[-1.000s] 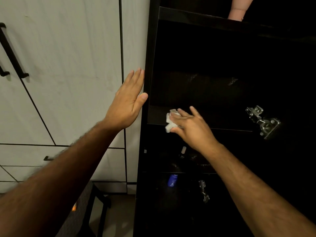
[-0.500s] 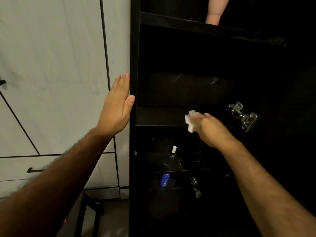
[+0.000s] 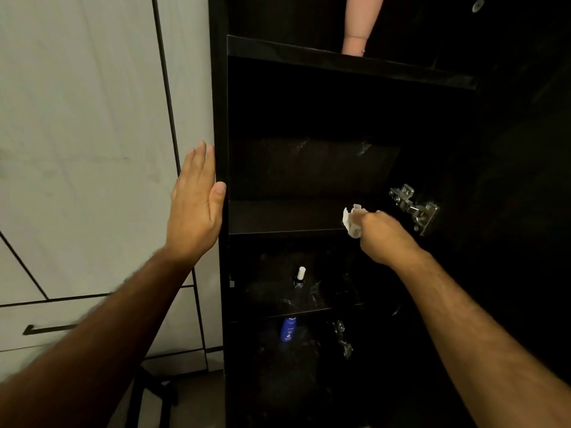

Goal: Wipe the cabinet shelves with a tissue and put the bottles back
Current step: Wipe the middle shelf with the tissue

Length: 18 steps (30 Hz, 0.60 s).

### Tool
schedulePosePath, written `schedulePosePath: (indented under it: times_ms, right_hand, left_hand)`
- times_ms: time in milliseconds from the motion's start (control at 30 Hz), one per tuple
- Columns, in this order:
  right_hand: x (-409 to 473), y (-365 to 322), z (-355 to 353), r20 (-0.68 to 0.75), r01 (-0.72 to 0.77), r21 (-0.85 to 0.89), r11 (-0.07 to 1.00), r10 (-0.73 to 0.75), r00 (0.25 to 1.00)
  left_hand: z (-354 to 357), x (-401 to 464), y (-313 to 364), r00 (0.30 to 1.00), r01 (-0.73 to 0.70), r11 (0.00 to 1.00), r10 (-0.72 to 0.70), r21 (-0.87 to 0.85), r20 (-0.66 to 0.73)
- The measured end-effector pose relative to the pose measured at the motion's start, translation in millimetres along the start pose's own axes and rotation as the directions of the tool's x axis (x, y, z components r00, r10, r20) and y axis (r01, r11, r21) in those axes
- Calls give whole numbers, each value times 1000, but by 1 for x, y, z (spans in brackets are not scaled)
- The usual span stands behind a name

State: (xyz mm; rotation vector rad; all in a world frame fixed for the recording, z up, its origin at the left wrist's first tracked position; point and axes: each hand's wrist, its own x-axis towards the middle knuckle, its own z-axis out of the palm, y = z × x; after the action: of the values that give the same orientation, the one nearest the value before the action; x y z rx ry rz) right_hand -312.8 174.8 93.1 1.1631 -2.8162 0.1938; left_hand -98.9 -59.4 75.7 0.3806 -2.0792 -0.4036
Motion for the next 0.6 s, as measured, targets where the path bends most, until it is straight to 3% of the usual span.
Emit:
schedulePosePath:
  times_ms: [100, 267, 367, 433, 500, 600]
  right_hand:
    - [-8, -33, 2, -100, 145, -7, 989, -145, 984]
    - [0, -74, 8, -13, 305, 83, 949, -305, 952]
    - [9, -87, 4, 21, 364, 264, 893, -382, 924]
    - [15, -93, -1, 5, 318, 584, 747, -394, 919]
    - [22, -101, -8, -52, 209, 851, 481, -319, 946]
    - [35, -117, -25, -111, 117, 991, 66, -87, 990]
  left_hand:
    - [1, 0, -2, 1000, 15, 1000, -15, -3, -6]
    - [-6, 5, -4, 999, -33, 999, 32, 13, 36]
    - [-11, 7, -3, 998, -27, 999, 26, 32, 54]
    - [-18, 12, -2, 997, -38, 998, 35, 45, 63]
    - [-25, 19, -1, 997, -56, 996, 52, 63, 64]
    - [-37, 35, 3, 995, -83, 993, 78, 90, 59]
